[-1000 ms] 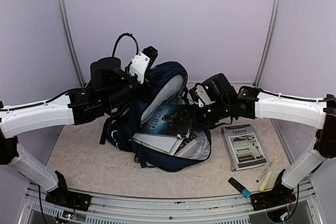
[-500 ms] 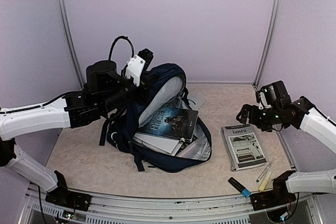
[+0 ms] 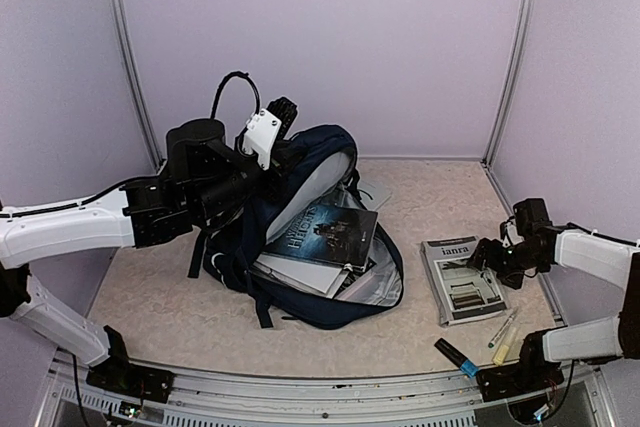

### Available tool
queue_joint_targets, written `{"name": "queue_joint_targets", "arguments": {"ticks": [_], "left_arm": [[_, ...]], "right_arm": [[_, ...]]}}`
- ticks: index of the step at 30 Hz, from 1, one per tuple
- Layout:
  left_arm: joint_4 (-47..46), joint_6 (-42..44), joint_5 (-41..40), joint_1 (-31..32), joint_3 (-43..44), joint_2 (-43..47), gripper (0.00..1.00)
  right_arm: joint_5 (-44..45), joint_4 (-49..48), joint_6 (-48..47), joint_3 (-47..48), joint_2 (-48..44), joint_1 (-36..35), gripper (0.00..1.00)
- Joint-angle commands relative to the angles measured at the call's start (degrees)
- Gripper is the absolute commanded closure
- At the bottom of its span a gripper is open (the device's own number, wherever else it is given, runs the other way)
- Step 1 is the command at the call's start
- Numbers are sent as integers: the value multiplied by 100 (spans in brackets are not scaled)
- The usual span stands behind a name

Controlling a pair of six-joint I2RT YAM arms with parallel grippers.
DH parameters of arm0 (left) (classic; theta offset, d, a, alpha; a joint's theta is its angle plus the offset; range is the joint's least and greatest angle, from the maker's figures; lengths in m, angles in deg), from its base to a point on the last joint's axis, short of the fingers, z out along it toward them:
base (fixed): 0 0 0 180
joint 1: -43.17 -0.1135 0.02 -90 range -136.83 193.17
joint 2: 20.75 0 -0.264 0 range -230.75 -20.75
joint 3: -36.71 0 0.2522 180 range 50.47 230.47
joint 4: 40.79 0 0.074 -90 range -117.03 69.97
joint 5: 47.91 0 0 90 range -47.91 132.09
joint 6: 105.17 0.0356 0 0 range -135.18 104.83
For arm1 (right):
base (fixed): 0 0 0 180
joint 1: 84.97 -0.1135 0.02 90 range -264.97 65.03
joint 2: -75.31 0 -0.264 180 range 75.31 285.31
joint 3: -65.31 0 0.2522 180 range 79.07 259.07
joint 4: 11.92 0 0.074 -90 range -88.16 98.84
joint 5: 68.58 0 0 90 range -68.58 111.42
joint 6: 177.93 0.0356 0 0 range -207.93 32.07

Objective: Pack the student bag
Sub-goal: Move the book to the center of the board, then pick up the book from the center of the board.

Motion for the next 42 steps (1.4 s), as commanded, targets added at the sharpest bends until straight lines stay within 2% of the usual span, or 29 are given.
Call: {"name": "queue_joint_targets", "arguments": {"ticks": [1,5,10,12,17,22,26,28,32,38,42], "left_arm": [[-458,175,62,7,8,-12,100],[-497,143,182,-65,18,-131,100],[-537,-31,345,-98,-59,-70,100],[-549,-75,327,-99,-124,-53,100],[-519,-121,310,-107,-216,-70,100],[-550,-177,388,-150,-249,-180,100],[-582,-219,440,-151,-249,-268,100],[-648,-252,468,-160,-318,-286,100],[-613,-266,521,-154,-278,-403,100],[-555,-252,701,-169,-247,-438,100],[-471,-253,729,-150,-155,-488,100]], "right_arm": [[-904,-1044,-159,-160,295,39,16],[-1387,-1498,29,162,1021,-398,22],[-1415,-1108,-82,1123,1643,-1324,19],[-1435,-960,-111,1152,1542,-1344,17],[-803,-441,-308,889,1132,-1215,9],[-1480,-845,-289,675,1156,-987,4],[-1683,-963,-435,837,1716,-987,4],[-2081,-1048,-520,913,2051,-993,4],[-2688,-1498,-410,783,2192,-1171,20],[-2689,-1590,-160,740,1997,-1340,68],[-2711,-1723,-37,653,1782,-1372,88]]}}
